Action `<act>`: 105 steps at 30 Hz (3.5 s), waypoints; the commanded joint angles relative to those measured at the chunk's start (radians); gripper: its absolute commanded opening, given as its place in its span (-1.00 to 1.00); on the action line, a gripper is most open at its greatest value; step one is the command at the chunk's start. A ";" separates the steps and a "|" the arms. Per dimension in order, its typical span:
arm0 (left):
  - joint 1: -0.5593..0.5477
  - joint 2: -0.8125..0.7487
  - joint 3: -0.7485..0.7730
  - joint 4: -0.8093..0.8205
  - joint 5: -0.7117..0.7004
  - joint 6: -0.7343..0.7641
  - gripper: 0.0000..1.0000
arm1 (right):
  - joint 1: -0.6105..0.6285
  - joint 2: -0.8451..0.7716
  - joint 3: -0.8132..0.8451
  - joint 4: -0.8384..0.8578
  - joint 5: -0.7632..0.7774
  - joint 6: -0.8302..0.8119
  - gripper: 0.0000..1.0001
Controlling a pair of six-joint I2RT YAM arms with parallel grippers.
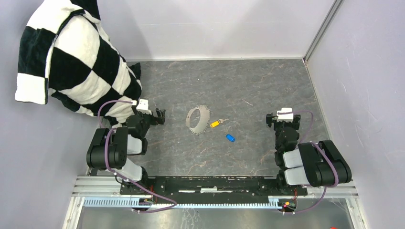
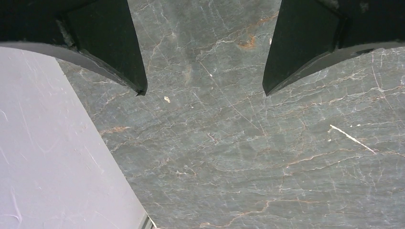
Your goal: Put the keys on the keyring
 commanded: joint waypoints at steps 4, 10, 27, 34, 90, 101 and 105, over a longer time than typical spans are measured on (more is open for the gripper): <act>-0.003 -0.010 -0.001 0.051 -0.017 0.032 1.00 | -0.003 -0.010 -0.078 0.029 -0.014 0.004 0.96; 0.039 -0.109 0.092 -0.182 -0.042 -0.034 1.00 | -0.001 -0.153 0.181 -0.557 0.070 0.115 0.96; 0.001 -0.077 0.757 -1.434 0.332 0.359 1.00 | 0.320 -0.053 0.591 -0.887 -0.301 0.309 0.86; -0.005 -0.077 0.808 -1.662 0.438 0.493 1.00 | 0.615 0.100 0.703 -0.923 -0.440 0.156 0.68; -0.127 -0.288 0.979 -2.411 0.698 1.273 0.81 | 0.837 0.161 1.018 -1.165 -0.764 -0.161 -0.99; -0.302 -0.401 1.010 -2.469 0.696 1.159 0.62 | 0.838 0.098 1.054 -1.176 -0.904 -0.131 -0.99; -0.318 -0.465 0.937 -2.357 0.680 1.051 0.37 | 0.839 0.067 1.040 -1.129 -0.928 -0.095 -0.99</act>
